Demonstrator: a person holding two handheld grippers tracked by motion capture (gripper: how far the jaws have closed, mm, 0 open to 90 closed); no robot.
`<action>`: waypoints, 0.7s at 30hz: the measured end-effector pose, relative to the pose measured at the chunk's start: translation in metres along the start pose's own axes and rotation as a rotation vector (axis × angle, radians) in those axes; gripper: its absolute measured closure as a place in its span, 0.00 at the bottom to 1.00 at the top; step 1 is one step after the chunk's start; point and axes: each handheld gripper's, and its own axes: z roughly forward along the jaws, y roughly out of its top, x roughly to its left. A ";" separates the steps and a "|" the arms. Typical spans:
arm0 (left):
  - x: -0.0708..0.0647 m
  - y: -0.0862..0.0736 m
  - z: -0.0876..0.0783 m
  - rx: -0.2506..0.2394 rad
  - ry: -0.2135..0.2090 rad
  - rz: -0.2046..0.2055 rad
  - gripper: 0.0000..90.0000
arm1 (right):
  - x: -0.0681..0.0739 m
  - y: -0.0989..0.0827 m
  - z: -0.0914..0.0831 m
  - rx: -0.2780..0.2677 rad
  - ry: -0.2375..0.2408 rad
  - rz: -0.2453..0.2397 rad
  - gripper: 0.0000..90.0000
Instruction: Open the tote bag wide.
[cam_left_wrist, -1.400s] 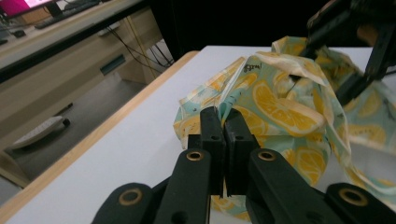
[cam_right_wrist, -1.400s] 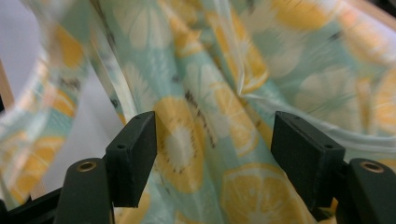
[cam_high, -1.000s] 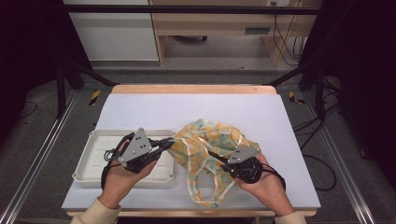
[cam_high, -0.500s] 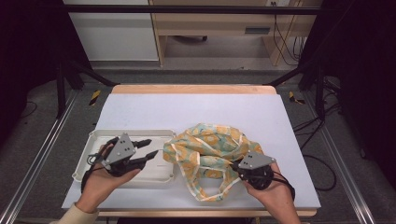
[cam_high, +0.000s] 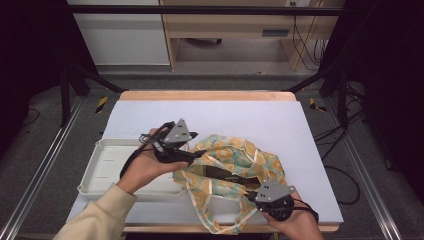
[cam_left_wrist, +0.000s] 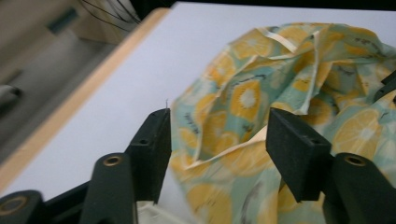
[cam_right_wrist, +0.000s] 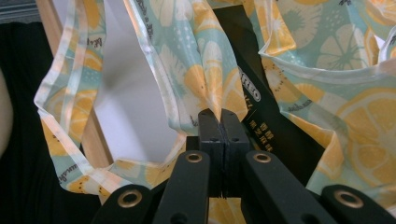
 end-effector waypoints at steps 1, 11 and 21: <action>-0.003 0.000 0.007 0.026 -0.013 0.016 0.40 | 0.001 -0.001 -0.001 0.001 0.001 -0.003 1.00; -0.016 -0.010 0.043 0.288 -0.032 0.129 0.45 | 0.002 -0.005 -0.006 -0.018 0.001 0.001 1.00; -0.003 0.004 0.038 0.179 0.102 0.004 0.97 | 0.010 -0.011 -0.003 0.056 0.043 -0.017 1.00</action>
